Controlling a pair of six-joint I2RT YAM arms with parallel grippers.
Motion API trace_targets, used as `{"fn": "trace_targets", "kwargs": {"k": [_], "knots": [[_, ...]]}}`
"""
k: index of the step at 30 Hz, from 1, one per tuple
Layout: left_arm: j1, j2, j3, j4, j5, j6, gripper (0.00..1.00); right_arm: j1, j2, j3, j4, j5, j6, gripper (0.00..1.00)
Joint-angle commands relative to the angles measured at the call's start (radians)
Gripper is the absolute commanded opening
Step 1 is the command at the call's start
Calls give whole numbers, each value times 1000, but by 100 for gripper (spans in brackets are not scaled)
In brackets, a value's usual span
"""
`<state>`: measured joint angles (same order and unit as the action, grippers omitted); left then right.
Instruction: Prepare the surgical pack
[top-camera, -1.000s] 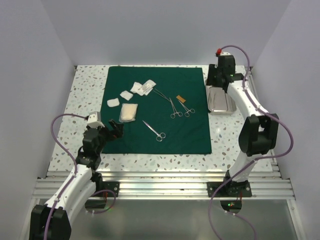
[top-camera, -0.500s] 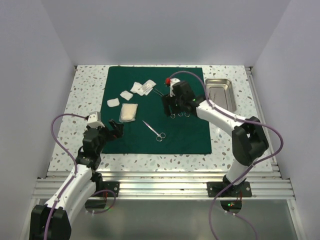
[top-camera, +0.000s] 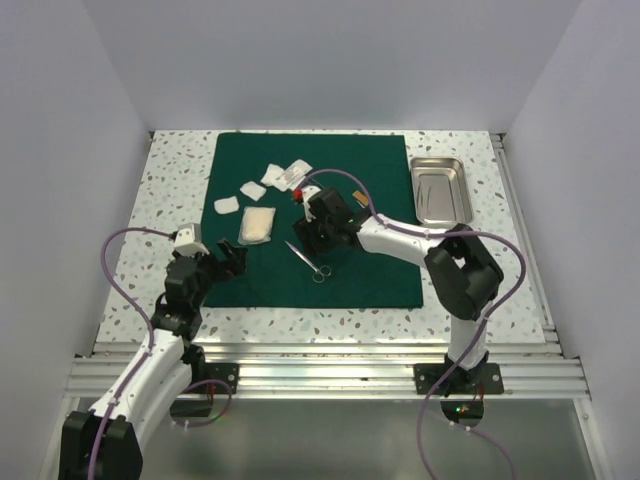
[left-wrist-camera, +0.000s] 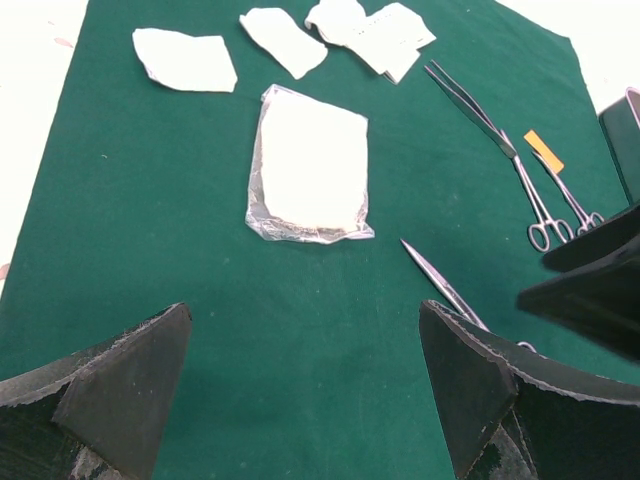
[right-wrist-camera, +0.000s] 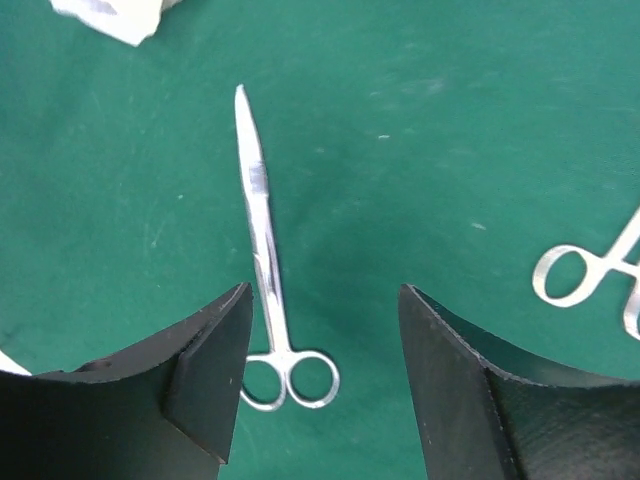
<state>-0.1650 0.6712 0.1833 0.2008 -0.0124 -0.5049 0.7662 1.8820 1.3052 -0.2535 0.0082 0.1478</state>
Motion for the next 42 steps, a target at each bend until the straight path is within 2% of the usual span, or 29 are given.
{"fn": "trace_targets", "kwargs": {"k": [1, 5, 10, 14, 24, 29, 33, 36, 37, 38, 42], "knots": [[-2, -2, 28, 38, 6, 16, 100, 37, 37, 58, 30, -7, -34, 63], [-2, -5, 30, 37, 8, 16, 100, 56, 60, 63, -3, 6, -53, 61], [-4, 2, 27, 66, 72, 23, 100, 59, -24, -47, 23, 4, -36, 62], [-4, 59, 38, 81, 86, 19, 100, 59, -43, -109, 20, -4, -40, 64], [-4, 211, 90, 100, 126, -20, 100, 64, -27, -135, 2, -5, -60, 65], [-14, 280, 151, 69, 147, -44, 100, 67, -18, -139, -23, -7, -56, 58], [-67, 376, 232, 6, 124, -72, 100, 73, -20, -156, -24, -37, -54, 54], [-132, 454, 297, -40, 91, -99, 100, 71, -24, -181, -9, -56, -44, 40], [-151, 474, 314, -60, 82, -109, 100, 73, -24, -184, -3, -66, -42, 29], [-178, 493, 338, -66, 69, -130, 100, 71, -24, -185, 5, -74, -40, 25], [-209, 586, 378, -92, 71, -208, 100, 71, -55, -211, 49, -79, -22, 18]]}}
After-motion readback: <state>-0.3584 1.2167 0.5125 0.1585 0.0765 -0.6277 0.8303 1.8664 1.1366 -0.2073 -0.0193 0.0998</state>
